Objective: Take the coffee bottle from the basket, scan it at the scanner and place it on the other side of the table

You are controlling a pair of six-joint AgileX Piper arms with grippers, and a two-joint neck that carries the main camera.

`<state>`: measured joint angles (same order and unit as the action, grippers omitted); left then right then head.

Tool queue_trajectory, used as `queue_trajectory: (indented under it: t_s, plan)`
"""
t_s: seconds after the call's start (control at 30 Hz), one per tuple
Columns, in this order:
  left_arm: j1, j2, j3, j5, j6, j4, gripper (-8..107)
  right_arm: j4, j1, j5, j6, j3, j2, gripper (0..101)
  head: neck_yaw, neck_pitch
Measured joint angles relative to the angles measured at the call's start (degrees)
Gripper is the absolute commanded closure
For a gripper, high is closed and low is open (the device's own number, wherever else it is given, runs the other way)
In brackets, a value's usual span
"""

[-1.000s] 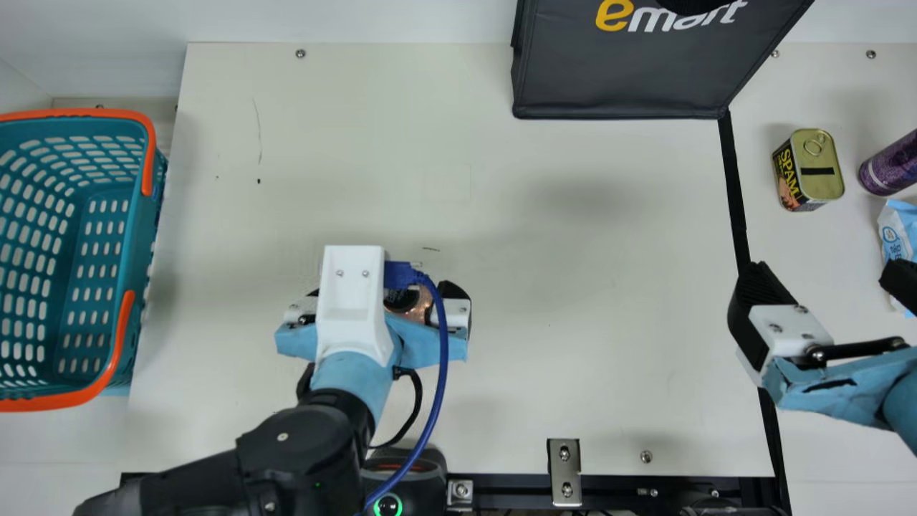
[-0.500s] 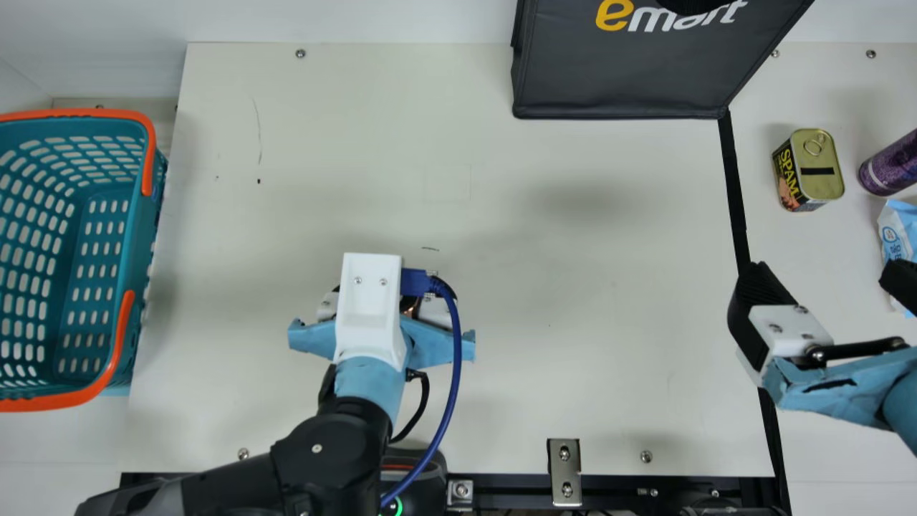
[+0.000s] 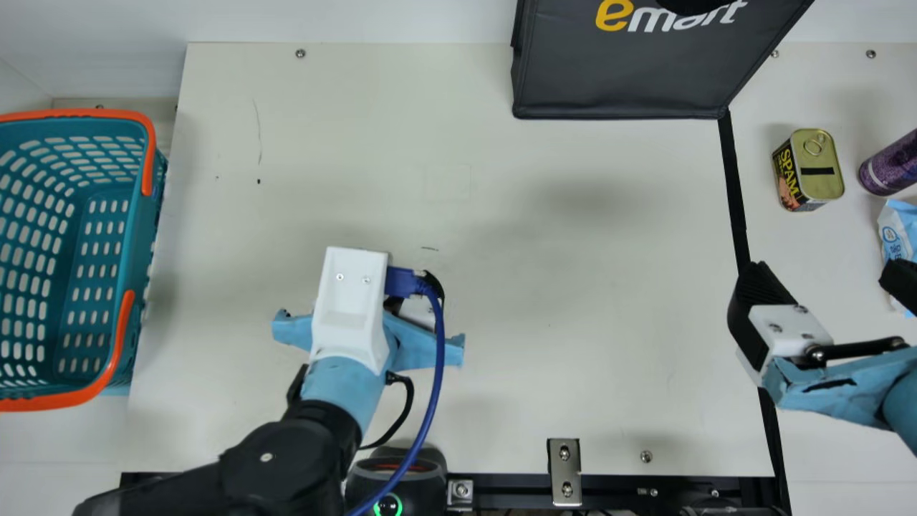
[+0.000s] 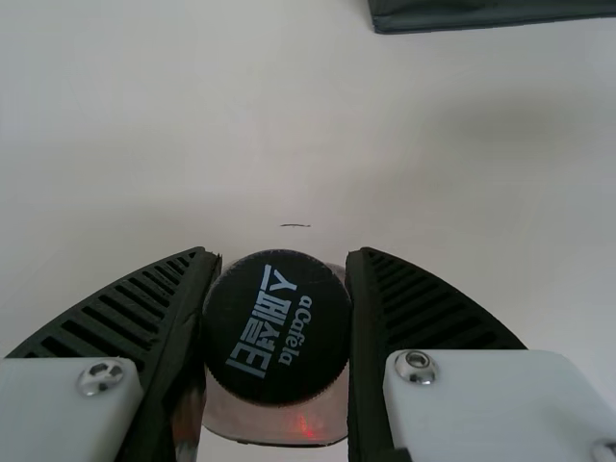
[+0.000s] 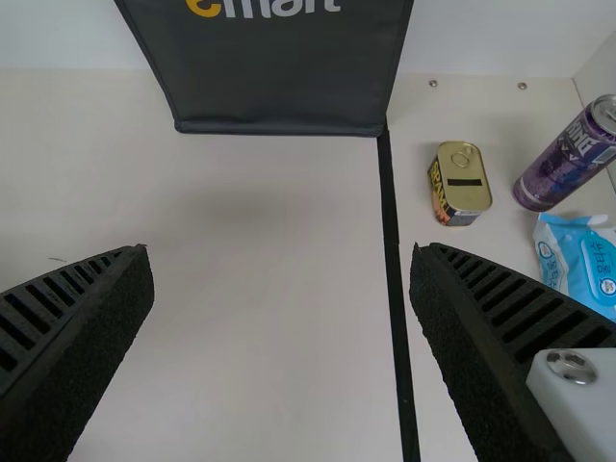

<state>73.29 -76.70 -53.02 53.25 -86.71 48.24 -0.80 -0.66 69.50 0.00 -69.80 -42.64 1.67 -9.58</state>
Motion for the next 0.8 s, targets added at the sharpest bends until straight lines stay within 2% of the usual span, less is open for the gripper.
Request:
queue_trajectory:
  t_s: [0.27,0.53,0.8]
  plan:
    - [-3.0,6.7,2.3,-7.2,13.9,-7.2,107,0.0,0.0,0.0,0.0,0.0,0.0,6,0.0,0.0]
    - [-5.8,12.6,4.5,-13.9,31.9,-18.0,107,0.0,0.0,0.0,0.0,0.0,0.0,6,0.0,0.0]
    - [-8.2,16.5,5.0,-15.2,51.5,-29.9,107,0.0,0.0,0.0,0.0,0.0,0.0,6,0.0,0.0]
